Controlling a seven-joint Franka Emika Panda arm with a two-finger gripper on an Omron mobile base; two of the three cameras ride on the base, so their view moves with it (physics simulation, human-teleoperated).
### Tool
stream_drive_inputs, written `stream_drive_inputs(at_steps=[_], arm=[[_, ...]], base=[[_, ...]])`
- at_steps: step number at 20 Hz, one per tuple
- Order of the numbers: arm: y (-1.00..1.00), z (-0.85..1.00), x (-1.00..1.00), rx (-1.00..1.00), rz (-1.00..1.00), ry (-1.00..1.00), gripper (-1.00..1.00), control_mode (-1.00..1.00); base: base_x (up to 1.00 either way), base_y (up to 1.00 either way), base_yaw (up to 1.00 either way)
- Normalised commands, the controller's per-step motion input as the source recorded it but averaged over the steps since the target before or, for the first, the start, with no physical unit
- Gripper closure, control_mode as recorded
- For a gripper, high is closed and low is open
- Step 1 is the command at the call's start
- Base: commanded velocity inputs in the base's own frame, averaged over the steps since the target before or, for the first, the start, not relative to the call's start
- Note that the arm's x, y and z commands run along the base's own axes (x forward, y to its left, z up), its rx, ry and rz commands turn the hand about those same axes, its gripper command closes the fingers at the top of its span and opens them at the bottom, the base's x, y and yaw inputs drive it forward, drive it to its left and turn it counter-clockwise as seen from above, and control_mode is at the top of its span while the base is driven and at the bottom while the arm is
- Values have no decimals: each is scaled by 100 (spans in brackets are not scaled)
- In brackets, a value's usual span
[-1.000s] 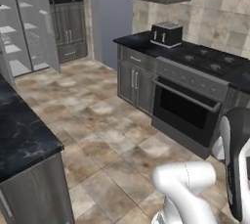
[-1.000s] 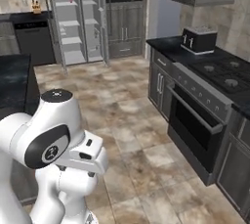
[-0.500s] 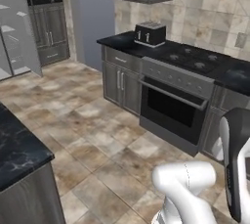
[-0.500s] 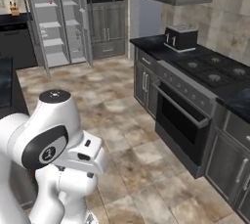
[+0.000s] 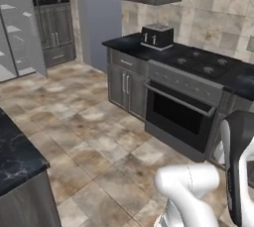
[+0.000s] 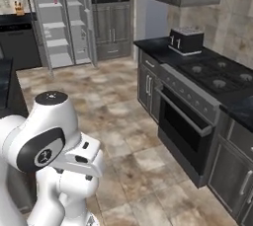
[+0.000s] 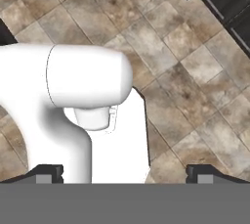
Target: Retrieve the butter from the fridge and place it on a plate on the dining table. Then retrieve the butter knife by the fridge and place it near the plate.
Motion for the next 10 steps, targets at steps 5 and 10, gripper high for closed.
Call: stream_drive_inputs(at_steps=[5, 10], arm=[[0, 0, 0, 0, 0, 0, -100, 100], [0, 0, 0, 0, 0, 0, -100, 100]], base=[[70, -7, 34], [55, -23, 51]])
